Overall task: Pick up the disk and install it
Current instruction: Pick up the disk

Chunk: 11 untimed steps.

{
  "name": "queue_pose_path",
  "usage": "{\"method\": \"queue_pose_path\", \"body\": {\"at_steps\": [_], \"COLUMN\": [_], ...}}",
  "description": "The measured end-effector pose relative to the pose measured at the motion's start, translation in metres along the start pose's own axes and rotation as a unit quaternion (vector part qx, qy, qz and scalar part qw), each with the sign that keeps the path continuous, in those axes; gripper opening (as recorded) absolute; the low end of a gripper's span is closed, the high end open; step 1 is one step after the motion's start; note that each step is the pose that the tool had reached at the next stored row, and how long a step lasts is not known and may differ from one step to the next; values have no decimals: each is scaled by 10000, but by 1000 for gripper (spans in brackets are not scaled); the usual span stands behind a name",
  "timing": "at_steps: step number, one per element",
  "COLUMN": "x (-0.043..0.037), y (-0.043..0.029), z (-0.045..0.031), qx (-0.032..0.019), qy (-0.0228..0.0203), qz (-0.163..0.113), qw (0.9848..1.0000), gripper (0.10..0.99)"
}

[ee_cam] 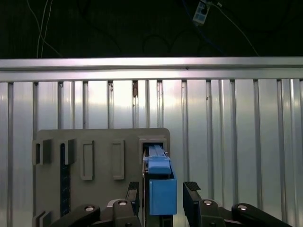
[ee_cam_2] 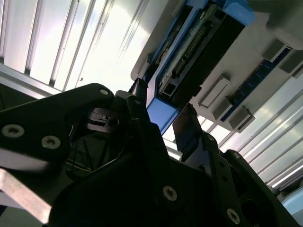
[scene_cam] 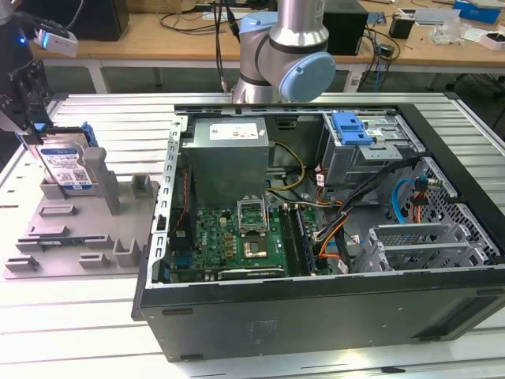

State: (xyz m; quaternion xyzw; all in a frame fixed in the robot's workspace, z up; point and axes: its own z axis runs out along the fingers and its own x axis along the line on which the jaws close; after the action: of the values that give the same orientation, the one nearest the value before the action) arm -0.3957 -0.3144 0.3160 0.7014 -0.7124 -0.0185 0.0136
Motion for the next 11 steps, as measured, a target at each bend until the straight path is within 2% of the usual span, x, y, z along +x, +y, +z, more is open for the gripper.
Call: {"method": "queue_pose_path", "body": {"at_steps": [11], "x": [1], "y": [-3], "z": [56], "qx": [0], "qy": [0], "qz": [0], "qw": [10000], "gripper": [498]}}
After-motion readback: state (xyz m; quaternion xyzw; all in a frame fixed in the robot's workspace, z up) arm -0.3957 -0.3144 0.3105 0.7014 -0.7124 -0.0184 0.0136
